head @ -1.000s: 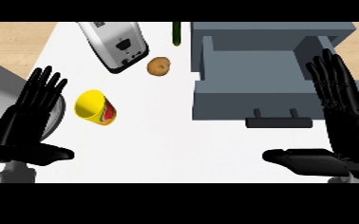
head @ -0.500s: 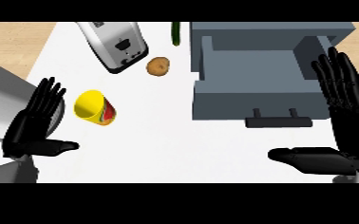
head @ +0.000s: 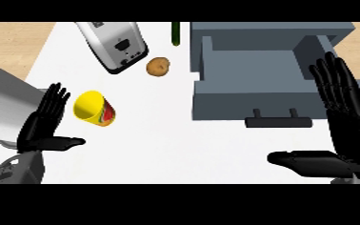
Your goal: Pick up the cup, place it into the drawer and close the drawer
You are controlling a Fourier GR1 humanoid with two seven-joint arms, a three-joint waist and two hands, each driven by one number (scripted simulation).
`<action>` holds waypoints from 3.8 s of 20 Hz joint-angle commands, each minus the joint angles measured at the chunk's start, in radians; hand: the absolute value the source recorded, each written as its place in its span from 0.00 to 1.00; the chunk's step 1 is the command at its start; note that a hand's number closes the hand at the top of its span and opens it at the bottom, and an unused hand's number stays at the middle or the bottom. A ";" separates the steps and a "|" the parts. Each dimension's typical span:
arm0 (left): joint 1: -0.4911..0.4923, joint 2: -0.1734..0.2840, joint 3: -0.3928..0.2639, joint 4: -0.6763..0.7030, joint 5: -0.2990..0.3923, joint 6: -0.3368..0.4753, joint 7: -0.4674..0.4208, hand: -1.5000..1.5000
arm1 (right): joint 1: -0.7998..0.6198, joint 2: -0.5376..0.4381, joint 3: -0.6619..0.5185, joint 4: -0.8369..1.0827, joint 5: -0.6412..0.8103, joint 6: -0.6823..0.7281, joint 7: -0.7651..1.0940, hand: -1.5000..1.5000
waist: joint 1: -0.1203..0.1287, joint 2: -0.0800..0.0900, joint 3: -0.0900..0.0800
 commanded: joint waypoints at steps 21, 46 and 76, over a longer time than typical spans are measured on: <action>-0.201 -0.002 0.007 0.503 -0.120 0.044 -0.397 0.00 | -0.059 0.019 0.025 0.013 0.010 0.013 0.020 0.00 | -0.023 0.011 -0.004; -0.222 -0.086 0.006 0.473 -0.081 -0.216 -0.419 1.00 | -0.061 0.001 -0.013 0.033 -0.038 0.045 0.026 0.00 | -0.030 0.012 -0.006; -0.251 -0.231 0.001 0.048 0.049 0.002 -0.330 1.00 | -0.006 -0.024 -0.086 0.071 -0.038 0.056 -0.031 0.00 | 0.017 -0.008 0.002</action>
